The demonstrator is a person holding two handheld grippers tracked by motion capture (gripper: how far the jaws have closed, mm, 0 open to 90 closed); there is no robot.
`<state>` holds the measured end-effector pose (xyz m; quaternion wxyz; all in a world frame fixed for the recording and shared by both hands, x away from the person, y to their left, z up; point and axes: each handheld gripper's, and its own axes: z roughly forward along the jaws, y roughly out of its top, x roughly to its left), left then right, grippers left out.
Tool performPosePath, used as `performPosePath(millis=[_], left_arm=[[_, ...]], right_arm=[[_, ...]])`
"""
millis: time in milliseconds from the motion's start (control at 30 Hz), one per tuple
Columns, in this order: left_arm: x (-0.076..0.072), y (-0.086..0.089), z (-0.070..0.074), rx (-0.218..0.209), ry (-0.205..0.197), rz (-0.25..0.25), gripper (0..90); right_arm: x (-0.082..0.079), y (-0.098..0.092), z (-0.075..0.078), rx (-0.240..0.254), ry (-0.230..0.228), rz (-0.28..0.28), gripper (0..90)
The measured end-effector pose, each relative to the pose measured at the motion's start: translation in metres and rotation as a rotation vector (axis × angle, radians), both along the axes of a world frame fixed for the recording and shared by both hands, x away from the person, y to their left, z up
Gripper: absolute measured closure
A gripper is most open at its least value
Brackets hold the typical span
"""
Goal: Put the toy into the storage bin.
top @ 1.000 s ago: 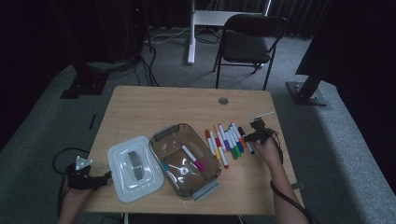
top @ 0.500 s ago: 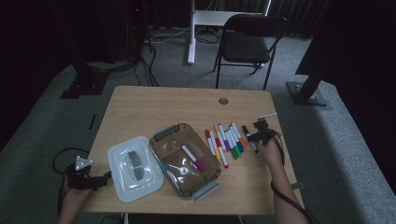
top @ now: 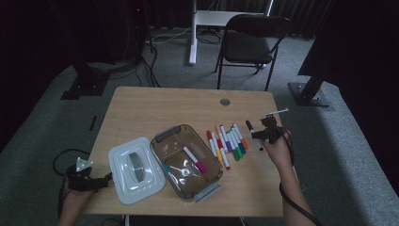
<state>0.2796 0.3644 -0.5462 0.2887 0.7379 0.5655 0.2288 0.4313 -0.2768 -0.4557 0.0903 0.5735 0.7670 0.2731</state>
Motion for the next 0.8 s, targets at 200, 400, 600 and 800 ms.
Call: performPosePath(millis=[200, 400, 600, 800], left_arm=[[0.000, 0.000, 0.000, 0.000, 0.000, 0.000, 0.7], [0.000, 0.000, 0.000, 0.000, 0.000, 0.000, 0.7], [0.000, 0.000, 0.000, 0.000, 0.000, 0.001, 0.7], [0.000, 0.000, 0.000, 0.000, 0.000, 0.000, 0.7]], right_arm=[[-0.012, 0.011, 0.032, 0.029, -0.053, 0.038, 76.6], [-0.027, 0.030, 0.065, 0.060, -0.110, 0.097, 76.6], [-0.045, 0.051, 0.097, 0.089, -0.165, 0.152, 76.6], [-0.061, 0.074, 0.121, 0.104, -0.212, 0.225, 76.6]])
